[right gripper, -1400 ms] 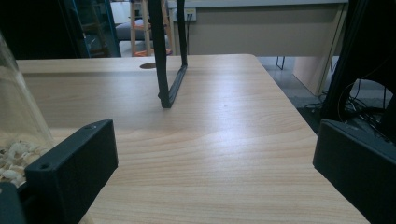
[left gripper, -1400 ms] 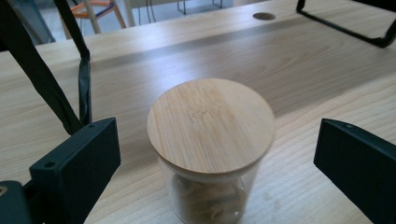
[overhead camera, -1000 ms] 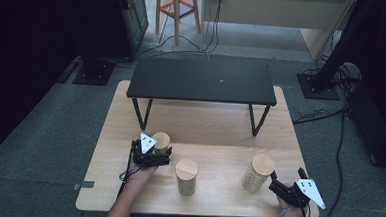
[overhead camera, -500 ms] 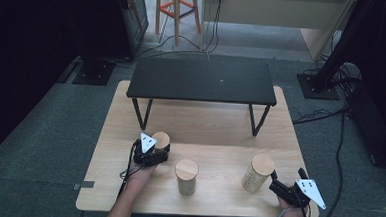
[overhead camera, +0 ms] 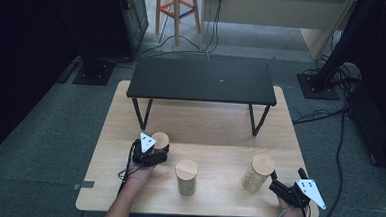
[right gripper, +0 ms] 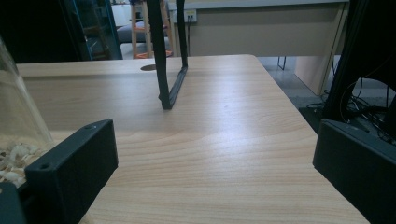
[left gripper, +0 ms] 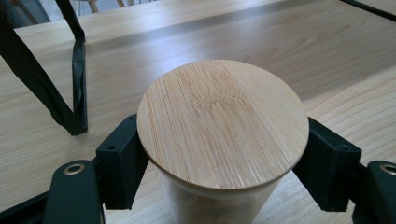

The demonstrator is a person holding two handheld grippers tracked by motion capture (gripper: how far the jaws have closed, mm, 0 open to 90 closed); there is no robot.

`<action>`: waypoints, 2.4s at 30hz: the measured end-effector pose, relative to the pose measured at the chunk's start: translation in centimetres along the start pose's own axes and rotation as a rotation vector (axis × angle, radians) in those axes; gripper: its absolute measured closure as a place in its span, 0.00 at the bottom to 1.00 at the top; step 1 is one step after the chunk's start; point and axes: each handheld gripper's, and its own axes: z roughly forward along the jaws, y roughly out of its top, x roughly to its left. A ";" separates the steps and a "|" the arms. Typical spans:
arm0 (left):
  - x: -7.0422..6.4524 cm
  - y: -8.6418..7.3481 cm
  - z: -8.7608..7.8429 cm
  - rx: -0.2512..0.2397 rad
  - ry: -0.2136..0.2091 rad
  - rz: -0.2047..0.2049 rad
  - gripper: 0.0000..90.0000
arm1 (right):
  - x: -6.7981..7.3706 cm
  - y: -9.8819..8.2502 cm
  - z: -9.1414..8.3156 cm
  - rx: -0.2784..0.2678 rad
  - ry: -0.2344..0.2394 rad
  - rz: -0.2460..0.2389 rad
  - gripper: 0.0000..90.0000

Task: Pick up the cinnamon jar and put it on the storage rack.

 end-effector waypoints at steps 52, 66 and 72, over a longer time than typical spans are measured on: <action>0.4 10.9 -5.3 -0.129 -0.080 0.053 0.29 | -0.1 0.1 0.0 0.006 0.017 -0.016 0.00; 1.3 15.1 -5.3 -0.164 -0.080 0.035 0.29 | -0.3 0.0 0.0 0.000 0.020 -0.007 0.00; 1.4 16.8 -5.2 -0.182 -0.064 0.061 0.29 | -0.2 0.0 0.0 -0.001 0.019 -0.007 0.00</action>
